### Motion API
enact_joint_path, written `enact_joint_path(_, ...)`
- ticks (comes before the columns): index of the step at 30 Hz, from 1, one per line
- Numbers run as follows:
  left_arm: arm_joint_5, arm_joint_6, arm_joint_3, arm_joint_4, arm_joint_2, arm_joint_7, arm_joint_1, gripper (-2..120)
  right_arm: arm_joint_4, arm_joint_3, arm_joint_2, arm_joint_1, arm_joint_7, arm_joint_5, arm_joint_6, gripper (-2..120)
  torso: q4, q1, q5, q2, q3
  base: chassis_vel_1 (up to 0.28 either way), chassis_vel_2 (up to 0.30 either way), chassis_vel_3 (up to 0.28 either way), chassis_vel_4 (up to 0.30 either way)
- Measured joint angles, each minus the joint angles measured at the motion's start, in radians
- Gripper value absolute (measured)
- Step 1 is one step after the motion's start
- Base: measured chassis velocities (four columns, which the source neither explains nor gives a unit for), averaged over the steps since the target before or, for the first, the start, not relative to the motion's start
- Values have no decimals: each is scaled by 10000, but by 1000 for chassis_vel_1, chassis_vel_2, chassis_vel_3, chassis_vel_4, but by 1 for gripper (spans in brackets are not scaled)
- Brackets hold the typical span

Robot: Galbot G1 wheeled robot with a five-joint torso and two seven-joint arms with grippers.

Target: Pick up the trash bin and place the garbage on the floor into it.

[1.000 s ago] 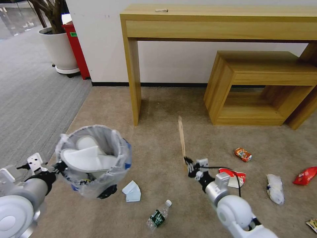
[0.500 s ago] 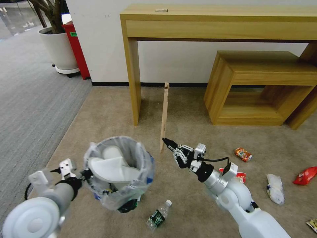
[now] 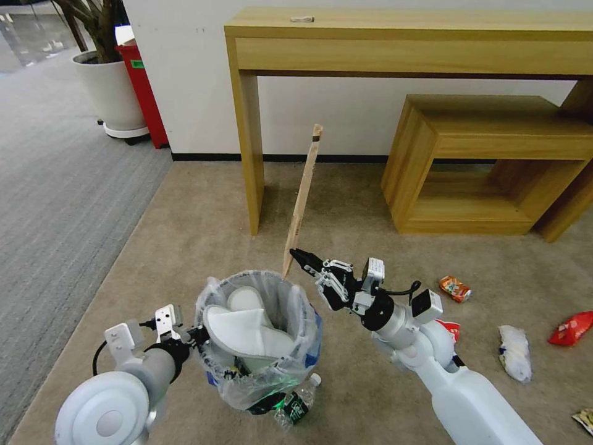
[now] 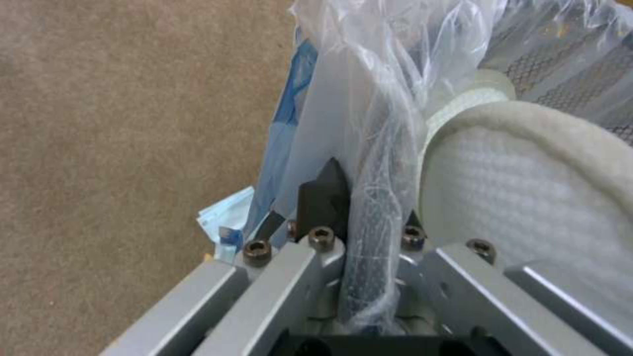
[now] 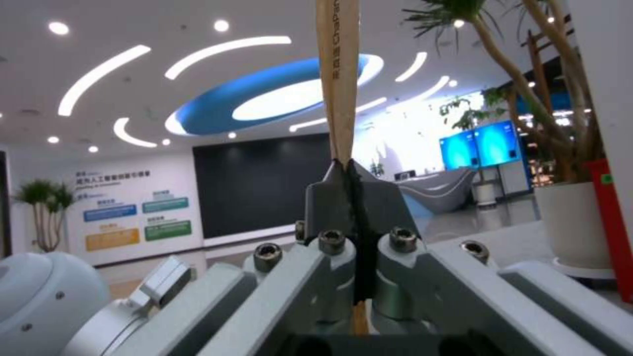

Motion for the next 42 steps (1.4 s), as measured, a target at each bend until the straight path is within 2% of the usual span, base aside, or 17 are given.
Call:
enact_joint_path(15, -332, 0, -14, -284, -8, 56, 28, 1, -503, -96, 168, -103, -478, -1030, 130, 0, 0, 0, 0, 0, 0, 0, 0, 0, 0)
enact_joint_path(21, -392, 0, -85, -481, 0, 61, 125, 1, -734, 77, -84, -103, -682, -1788, 417, 0, 0, 0, 0, 0, 0, 0, 0, 0, 0)
enact_joint_path(28, -378, 0, -117, -572, -14, 63, 198, 1, -767, 165, -285, -87, -687, -1929, 451, 0, 0, 0, 0, 0, 0, 0, 0, 0, 0)
enact_joint_path(30, -374, 0, -119, -575, -16, 63, 204, 1, -767, 171, -300, -87, -685, -1934, 451, 3, 0, 0, 0, 0, 0, 0, 0, 0, 0)
enact_joint_path(33, -350, 0, -134, -617, -40, 63, 251, 1, -753, 189, -387, -91, -661, -1937, 432, 20, 0, 0, 0, 0, 0, 0, 0, 0, 0)
enact_joint_path(35, -349, 0, -135, -623, -42, 64, 257, 1, -753, 190, -402, -92, -656, -1937, 428, 22, 0, 0, 0, 0, 0, 0, 0, 0, 0)
enact_joint_path(36, -346, 0, -154, -655, -48, 65, 278, 1, -751, 205, -481, -97, -599, -1927, 400, 30, 0, 0, 0, 0, 0, 0, 0, 0, 0)
enact_joint_path(37, -346, 0, -154, -655, -48, 65, 278, 1, -751, 205, -481, -97, -599, -1927, 400, 30, 0, 0, 0, 0, 0, 0, 0, 0, 0)
enact_joint_path(40, -346, 0, -215, -680, -49, 69, 282, 1, -718, 232, -581, -105, -451, -1875, 357, 45, 0, 1, 0, 0, 0, 0, 0, 0, 0)
enact_joint_path(42, -348, 0, -231, -686, -46, 69, 283, 1, -707, 244, -594, -105, -438, -1862, 350, 48, 0, 0, 0, 0, -1, 0, 0, 0, 0)
